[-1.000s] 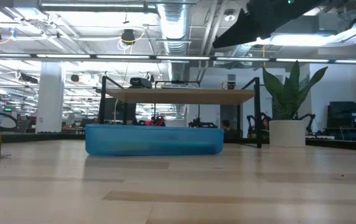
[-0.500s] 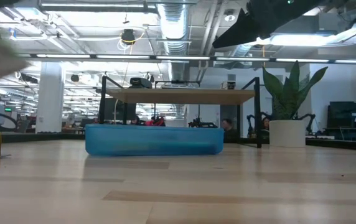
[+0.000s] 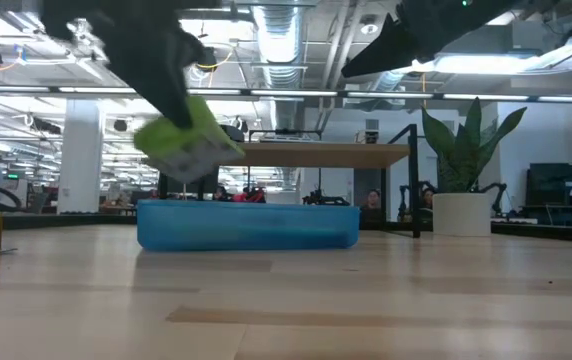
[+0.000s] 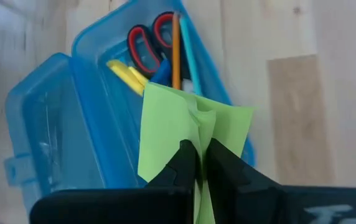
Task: Pack school essentials
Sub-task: Put the green sticky note into the supply box, then put the yellow crayon box into the supply box
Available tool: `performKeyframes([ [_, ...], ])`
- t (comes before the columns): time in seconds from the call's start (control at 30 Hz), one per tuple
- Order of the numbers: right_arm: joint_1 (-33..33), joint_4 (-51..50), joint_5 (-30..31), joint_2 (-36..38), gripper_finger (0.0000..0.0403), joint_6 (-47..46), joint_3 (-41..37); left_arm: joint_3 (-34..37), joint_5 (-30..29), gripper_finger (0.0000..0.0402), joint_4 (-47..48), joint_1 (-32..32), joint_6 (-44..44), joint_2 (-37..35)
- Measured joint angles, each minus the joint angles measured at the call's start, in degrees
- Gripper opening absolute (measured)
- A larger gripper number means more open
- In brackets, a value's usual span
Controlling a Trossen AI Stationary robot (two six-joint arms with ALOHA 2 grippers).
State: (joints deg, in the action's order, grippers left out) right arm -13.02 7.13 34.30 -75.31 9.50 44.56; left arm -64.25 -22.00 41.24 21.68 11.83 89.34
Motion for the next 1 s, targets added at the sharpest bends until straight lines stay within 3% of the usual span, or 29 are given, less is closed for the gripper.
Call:
performKeyframes([
  [0.27, 0.0, -0.93, 0.02, 0.01, 0.012, 0.04, 0.0, 0.0, 7.62, 0.0009, -5.67, -7.67, -5.67, 8.5],
  [0.4, 0.04, -1.07, 0.08, 0.02, 0.012, 0.11, 0.02, 0.02, 10.94, 0.005, -8.3, -8.07, -8.14, 10.39],
  [0.6, 0.04, -1.09, 0.09, 0.02, 0.012, 0.15, 0.02, -0.74, 8.8, 0.0147, -7.47, -7.76, -7.81, 9.58],
  [0.73, 0.04, -1.09, 0.09, 0.02, 0.012, 0.04, 0.02, -4.25, 7.78, 0.0191, -3.4, -7.01, -7.99, 9.56],
  [1.0, 0.04, -1.11, 0.09, 0.02, 0.012, 0.02, 0.02, -4.56, 6.2, 0.0192, -4.14, -7.07, -6.96, 10.35],
])
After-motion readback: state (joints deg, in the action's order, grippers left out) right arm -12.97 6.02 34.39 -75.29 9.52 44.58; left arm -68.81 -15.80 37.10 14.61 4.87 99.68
